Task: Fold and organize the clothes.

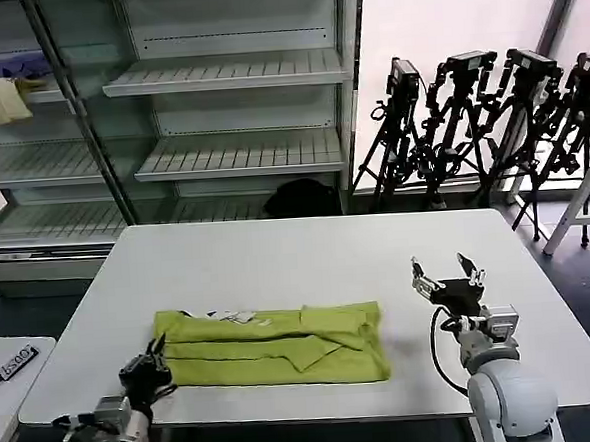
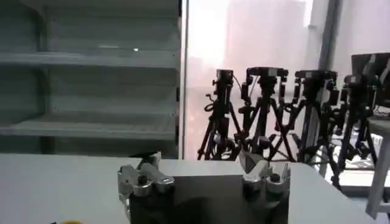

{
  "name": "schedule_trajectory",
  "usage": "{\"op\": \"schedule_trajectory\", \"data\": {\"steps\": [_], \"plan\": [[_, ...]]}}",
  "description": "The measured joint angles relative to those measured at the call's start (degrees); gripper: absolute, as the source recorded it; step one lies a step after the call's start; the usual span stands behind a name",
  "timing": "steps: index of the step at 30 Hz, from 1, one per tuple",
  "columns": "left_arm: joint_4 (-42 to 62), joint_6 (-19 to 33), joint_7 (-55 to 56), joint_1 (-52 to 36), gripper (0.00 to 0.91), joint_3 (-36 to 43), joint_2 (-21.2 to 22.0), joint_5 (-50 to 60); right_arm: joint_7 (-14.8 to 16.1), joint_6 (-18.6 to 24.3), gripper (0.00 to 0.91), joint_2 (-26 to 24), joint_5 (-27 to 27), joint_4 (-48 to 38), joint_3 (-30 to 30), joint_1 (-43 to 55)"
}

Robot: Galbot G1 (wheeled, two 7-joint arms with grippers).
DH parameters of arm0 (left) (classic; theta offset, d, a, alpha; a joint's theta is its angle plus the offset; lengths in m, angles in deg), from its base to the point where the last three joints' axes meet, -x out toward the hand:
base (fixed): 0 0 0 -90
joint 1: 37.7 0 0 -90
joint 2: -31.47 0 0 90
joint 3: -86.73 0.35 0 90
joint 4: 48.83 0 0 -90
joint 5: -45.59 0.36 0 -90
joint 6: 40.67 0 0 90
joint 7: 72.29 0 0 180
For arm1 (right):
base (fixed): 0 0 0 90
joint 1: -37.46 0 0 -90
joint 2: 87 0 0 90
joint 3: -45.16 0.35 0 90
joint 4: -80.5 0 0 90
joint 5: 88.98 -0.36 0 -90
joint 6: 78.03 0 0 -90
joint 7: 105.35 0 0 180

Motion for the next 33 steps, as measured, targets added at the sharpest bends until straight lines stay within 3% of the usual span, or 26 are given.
{"op": "schedule_trajectory", "data": {"steps": [8, 15, 33], "plan": [[-1.9, 2.2, -4.6, -2.4, 0.000, -6.9, -3.9, 6.7, 0.2, 0.6, 0.907, -0.6, -0.7, -0.1, 1.7, -1.1], [-5.9, 2.2, -8.2, -1.9, 0.000, -7.8, -4.5, 11.0, 0.3, 1.3, 0.907, -0.1, -0.5, -0.5, 2.1, -2.0], [-11.1, -5.7, -9.2, -4.7, 0.000, 19.0, -1.3, 13.0, 0.5, 2.0, 0.907, 0.9, 0.8, -0.4, 2.7, -3.8]]}}
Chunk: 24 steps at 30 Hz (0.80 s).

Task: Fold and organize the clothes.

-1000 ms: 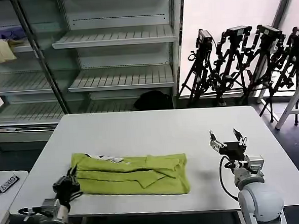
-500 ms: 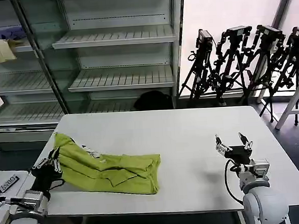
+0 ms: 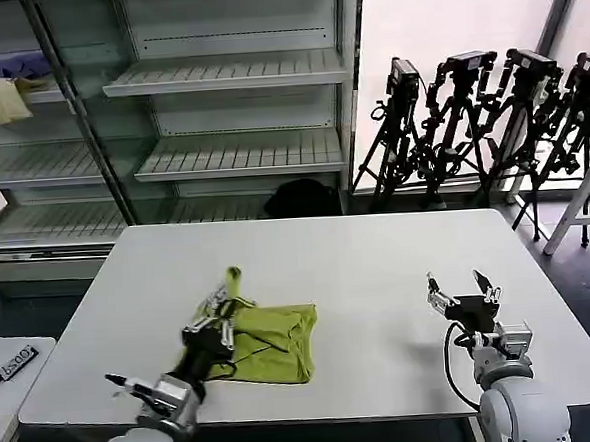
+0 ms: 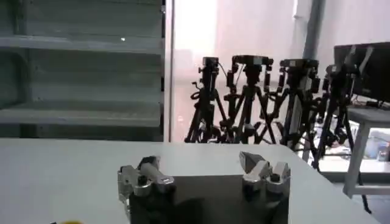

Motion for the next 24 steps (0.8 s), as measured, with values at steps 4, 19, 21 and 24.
{"op": "schedule_trajectory", "data": {"steps": [4, 19, 21, 24], "plan": [[1.3, -1.0, 0.4, -0.7, 0.000, 4.3, 0.9, 0.1, 0.0, 0.1, 0.907, 0.1, 0.3, 0.0, -0.2, -0.1], [8.4, -2.1, 1.9, -3.9, 0.020, 11.1, 3.1, 1.5, 0.2, 0.4, 0.907, 0.2, 1.2, 0.1, -0.5, -1.0], [9.5, -2.1, 2.1, -4.2, 0.020, 11.6, 3.4, 1.8, 0.2, 0.5, 0.907, 0.3, 1.3, 0.0, -0.6, -1.0], [10.9, -2.1, 2.6, -4.8, 0.453, 12.0, 3.8, 2.0, 0.2, 0.5, 0.907, 0.4, 1.6, 0.0, -0.9, -1.0]]}}
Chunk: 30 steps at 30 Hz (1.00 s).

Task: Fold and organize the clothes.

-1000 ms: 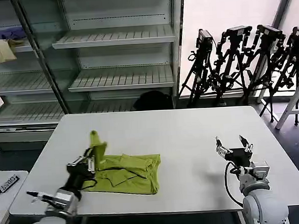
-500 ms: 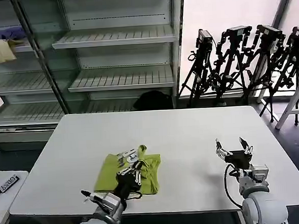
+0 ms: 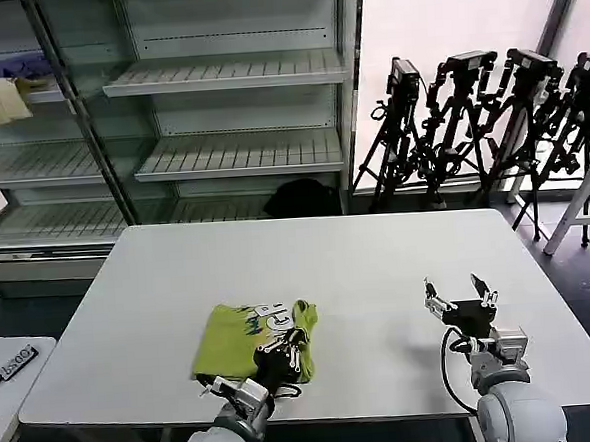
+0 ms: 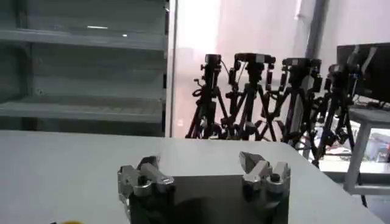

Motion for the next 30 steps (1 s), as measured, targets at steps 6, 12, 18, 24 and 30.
{"op": "schedule_trajectory", "data": {"steps": [6, 12, 18, 24, 30], "plan": [[1.6, -0.2, 1.1, -0.7, 0.907, 1.2, 0.6, 0.1, 0.0, 0.1, 0.907, 0.3, 0.7, -0.2, -0.6, 0.0], [3.1, -0.8, 2.4, -1.8, 0.907, 2.6, 1.3, 0.1, 0.0, 0.2, 0.907, 0.4, 1.4, -0.1, -0.9, 0.1], [3.8, -1.9, 2.9, -2.6, 0.907, 3.8, 1.8, -0.9, -0.1, 0.2, 0.907, 0.2, 2.0, 0.1, -0.8, -0.1], [3.7, -2.5, 3.0, -3.0, 0.907, 4.7, 2.2, -2.7, -0.2, 0.2, 0.907, 0.3, 2.5, 0.0, -1.2, 0.0], [2.2, -0.1, 2.9, -3.4, 0.907, 3.5, 2.0, -5.9, -0.2, 0.1, 0.907, 0.3, 2.5, 0.0, -1.7, 0.4]]}}
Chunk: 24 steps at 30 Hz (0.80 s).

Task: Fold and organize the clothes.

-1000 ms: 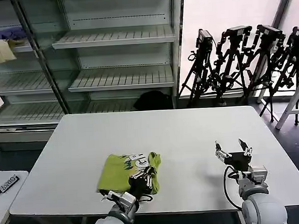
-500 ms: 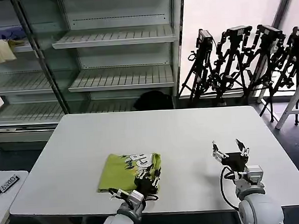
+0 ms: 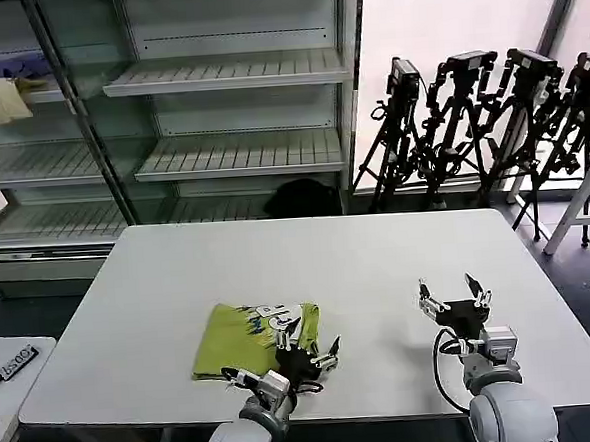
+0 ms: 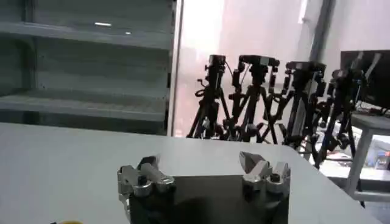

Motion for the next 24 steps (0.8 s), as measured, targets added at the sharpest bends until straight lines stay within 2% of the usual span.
{"op": "schedule_trajectory", "data": {"steps": [5, 16, 24], "plan": [[-3.2, 2.5, -0.6, -0.5, 0.907, -4.6, -1.8, -5.6, 0.0, -0.1, 0.907, 0.0, 0.2, -0.1, -0.5, 0.4], [-2.4, 4.6, -3.4, 3.2, 0.907, -23.8, -9.4, -15.9, 0.3, -0.2, 0.907, 0.0, 0.3, -0.5, -1.5, 1.5], [0.0, 3.0, -4.0, 4.6, 0.907, -28.3, -10.3, -16.4, 1.6, 1.4, 0.907, -1.2, 0.1, -2.2, -2.1, 2.6]]}}
